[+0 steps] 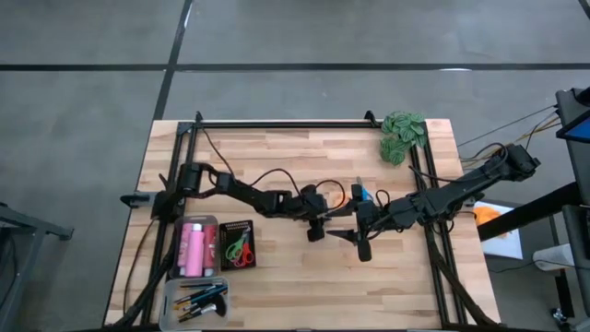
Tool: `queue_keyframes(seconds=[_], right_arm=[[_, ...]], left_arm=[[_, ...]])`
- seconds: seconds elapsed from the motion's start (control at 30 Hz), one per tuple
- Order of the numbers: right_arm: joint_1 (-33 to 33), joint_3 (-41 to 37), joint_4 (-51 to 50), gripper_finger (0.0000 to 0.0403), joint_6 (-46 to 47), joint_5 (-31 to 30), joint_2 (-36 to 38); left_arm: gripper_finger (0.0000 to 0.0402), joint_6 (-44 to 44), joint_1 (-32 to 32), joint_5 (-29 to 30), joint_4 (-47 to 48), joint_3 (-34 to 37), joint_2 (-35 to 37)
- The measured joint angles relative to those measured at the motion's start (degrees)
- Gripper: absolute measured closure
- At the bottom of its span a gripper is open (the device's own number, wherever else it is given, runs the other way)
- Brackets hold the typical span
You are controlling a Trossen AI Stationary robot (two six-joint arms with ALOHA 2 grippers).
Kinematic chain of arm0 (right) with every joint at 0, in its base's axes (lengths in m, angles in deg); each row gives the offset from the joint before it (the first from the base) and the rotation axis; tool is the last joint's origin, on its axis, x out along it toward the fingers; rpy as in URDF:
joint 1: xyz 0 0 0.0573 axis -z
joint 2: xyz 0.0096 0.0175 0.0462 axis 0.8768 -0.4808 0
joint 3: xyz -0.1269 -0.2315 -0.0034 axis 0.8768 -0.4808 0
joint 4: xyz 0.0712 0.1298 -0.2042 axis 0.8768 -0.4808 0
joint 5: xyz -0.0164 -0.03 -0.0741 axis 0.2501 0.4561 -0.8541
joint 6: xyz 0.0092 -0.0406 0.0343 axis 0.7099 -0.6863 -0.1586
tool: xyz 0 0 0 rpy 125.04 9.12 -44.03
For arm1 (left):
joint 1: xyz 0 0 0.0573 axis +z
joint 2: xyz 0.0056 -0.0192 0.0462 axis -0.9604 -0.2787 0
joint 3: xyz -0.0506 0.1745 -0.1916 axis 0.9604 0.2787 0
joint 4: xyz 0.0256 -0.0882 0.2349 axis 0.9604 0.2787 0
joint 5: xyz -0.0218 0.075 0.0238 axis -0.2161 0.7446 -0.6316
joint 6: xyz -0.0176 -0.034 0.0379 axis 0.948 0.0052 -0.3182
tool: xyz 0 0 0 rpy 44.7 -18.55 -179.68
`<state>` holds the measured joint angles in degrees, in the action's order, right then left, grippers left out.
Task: Pick & Place Paint Supplies
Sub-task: Put the yellow scissors into the black bin
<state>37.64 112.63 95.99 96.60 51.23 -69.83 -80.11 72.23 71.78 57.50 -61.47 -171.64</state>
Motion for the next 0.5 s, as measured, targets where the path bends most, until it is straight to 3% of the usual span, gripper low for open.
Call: queue_keyframes(seconds=[0.5], right_arm=[[0.0,0.0,0.0,0.0194,0.0,0.0,0.0]], left_arm=[[0.0245,1.4,0.5,0.8,-1.5,-0.2,-2.8]])
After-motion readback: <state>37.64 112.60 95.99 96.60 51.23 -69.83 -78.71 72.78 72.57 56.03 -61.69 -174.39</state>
